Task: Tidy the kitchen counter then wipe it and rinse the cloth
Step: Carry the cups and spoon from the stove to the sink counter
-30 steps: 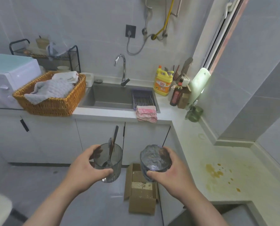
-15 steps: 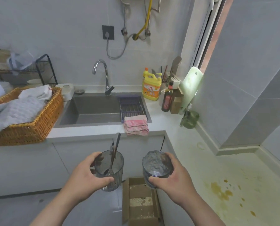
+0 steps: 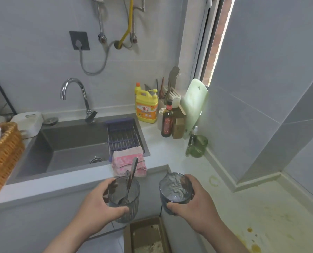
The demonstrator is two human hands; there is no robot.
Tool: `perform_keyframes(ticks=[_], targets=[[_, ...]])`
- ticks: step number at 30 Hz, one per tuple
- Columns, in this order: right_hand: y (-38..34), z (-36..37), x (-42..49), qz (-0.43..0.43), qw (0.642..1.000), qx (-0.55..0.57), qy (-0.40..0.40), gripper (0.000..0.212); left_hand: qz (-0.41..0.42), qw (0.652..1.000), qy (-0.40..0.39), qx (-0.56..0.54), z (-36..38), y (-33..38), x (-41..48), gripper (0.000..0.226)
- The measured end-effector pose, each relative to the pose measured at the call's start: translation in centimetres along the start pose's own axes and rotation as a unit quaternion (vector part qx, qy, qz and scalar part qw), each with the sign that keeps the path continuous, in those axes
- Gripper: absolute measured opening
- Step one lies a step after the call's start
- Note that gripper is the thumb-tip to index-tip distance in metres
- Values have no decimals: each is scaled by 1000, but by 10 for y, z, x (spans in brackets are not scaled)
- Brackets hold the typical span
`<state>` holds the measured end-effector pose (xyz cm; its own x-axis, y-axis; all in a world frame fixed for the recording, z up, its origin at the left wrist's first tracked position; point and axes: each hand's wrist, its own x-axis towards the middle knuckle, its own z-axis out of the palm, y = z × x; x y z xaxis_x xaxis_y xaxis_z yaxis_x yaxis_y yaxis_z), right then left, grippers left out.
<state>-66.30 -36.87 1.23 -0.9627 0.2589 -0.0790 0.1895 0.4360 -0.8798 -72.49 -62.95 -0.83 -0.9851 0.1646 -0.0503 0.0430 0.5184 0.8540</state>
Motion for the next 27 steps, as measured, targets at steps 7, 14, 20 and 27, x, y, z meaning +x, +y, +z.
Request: perform_keyframes(ticks=[7, 14, 20, 27], targets=[[11, -23, 25, 41, 996, -7, 79, 77, 65, 996, -54, 18, 24, 29, 74, 82], [13, -28, 59, 96, 973, 37, 207, 86, 118, 978, -174, 6, 51, 46, 166, 83], [6, -11, 89, 160, 931, 61, 322, 90, 150, 948, -281, -2, 63, 57, 251, 87], [11, 11, 102, 218, 878, 69, 421, 90, 197, 910, -365, -18, 101, 70, 297, 77]])
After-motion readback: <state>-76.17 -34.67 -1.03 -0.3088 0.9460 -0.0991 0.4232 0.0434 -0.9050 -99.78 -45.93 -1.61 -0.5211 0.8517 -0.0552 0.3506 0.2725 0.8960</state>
